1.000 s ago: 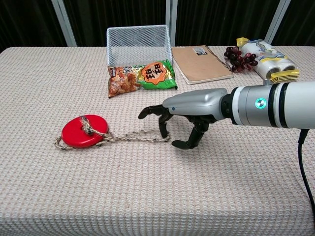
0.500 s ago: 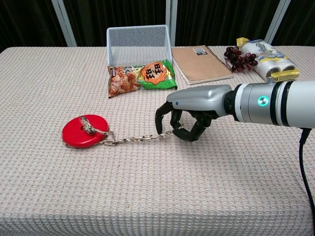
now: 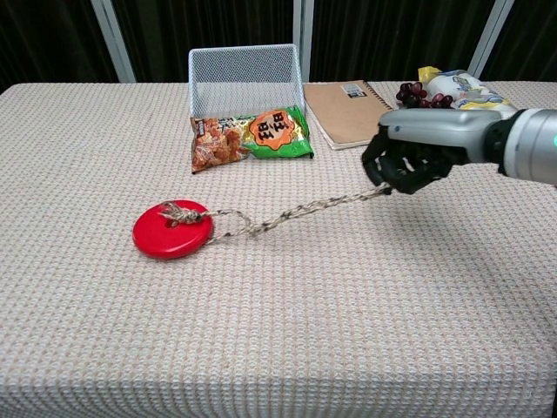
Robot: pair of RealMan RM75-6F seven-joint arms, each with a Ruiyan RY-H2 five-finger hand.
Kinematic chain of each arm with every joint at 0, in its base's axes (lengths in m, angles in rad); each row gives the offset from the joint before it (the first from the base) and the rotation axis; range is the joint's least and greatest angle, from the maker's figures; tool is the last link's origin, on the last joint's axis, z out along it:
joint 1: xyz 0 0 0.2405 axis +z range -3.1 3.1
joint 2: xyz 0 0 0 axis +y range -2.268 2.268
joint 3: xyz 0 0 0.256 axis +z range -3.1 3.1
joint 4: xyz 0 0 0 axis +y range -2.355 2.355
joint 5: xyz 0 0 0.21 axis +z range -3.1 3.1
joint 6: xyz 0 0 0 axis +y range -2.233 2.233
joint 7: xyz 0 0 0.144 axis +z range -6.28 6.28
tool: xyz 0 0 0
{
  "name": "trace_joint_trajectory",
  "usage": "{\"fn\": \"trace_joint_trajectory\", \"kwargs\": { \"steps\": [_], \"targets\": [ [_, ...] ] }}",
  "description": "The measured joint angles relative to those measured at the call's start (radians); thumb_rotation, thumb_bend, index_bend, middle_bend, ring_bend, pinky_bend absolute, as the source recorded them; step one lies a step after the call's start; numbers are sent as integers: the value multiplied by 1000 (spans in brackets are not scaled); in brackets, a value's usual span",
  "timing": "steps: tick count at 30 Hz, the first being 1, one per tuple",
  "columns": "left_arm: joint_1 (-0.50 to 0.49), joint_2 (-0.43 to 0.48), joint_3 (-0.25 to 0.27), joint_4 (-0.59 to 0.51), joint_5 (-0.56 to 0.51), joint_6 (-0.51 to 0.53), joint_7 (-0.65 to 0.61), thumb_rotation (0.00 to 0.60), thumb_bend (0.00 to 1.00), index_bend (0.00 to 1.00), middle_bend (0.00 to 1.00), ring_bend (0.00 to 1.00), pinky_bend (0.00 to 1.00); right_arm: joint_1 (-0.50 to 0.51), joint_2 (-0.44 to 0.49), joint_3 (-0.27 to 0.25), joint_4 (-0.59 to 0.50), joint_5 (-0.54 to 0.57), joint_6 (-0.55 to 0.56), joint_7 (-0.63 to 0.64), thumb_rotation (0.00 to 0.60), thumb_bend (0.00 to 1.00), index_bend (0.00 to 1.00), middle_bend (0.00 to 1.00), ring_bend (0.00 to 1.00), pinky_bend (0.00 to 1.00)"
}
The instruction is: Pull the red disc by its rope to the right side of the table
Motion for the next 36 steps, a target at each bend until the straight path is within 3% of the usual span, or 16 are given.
{"fn": "trace_joint_trajectory", "kwargs": {
  "steps": [7, 15, 26, 31, 36],
  "targets": [
    [-7, -4, 2, -5, 0, -13, 10, 600, 188, 240, 168, 99, 187, -127, 122, -25, 13, -11, 91, 132, 600, 780, 954, 859, 713, 771],
    [-15, -8, 3, -18, 3, -24, 29, 600, 189, 240, 168, 99, 188, -291, 225, -36, 163, 4, 186, 360, 600, 784, 956, 860, 713, 772],
    [-28, -8, 1, -51, 9, -31, 70, 600, 188, 240, 167, 99, 188, -530, 278, 36, 414, 147, 276, 671, 600, 793, 957, 862, 713, 772],
    [-31, -8, 2, -57, 8, -34, 80, 600, 189, 240, 167, 99, 188, -570, 274, 58, 445, 141, 296, 691, 600, 797, 957, 862, 713, 772],
    [-33, -10, 3, -61, 7, -37, 84, 600, 188, 240, 167, 99, 188, -562, 277, 52, 363, 22, 342, 668, 600, 798, 958, 862, 713, 772]
  ]
}}
